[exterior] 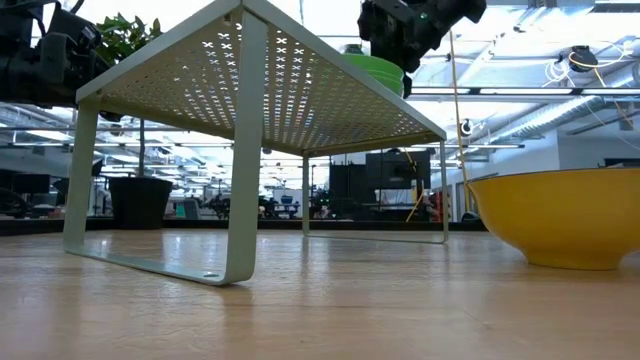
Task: Pick & Place Mini bowls
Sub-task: Stack the green bowl on the green bowl on the shelf, then put the top patterned bowl on the left of the shelf
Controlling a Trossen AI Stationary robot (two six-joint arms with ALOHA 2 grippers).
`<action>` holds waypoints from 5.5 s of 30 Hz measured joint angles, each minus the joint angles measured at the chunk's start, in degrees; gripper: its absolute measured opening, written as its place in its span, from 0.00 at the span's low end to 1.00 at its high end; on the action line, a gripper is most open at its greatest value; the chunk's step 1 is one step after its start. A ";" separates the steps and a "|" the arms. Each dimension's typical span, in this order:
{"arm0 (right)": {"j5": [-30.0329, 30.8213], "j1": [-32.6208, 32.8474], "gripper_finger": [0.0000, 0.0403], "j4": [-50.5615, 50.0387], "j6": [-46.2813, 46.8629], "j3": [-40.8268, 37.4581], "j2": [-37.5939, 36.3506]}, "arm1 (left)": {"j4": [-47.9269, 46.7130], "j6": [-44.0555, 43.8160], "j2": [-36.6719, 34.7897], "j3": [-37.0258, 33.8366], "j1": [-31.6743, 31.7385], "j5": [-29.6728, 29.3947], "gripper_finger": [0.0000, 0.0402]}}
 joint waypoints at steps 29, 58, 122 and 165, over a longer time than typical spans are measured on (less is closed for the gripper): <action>-0.20 0.00 0.10 3.66 0.67 -2.15 -0.07 | 0.00 0.00 0.00 0.00 0.00 0.00 0.45; 2.30 6.60 0.36 -21.44 12.82 -2.13 -19.06 | -0.02 0.00 0.00 -0.01 0.00 0.00 0.45; 7.93 13.18 0.32 -18.30 40.80 -39.29 -22.23 | -0.02 0.00 0.00 -0.01 -0.01 0.00 0.45; 4.45 10.58 0.32 -24.15 37.36 -39.24 -26.22 | 0.00 0.00 0.00 -0.02 -0.02 0.00 0.45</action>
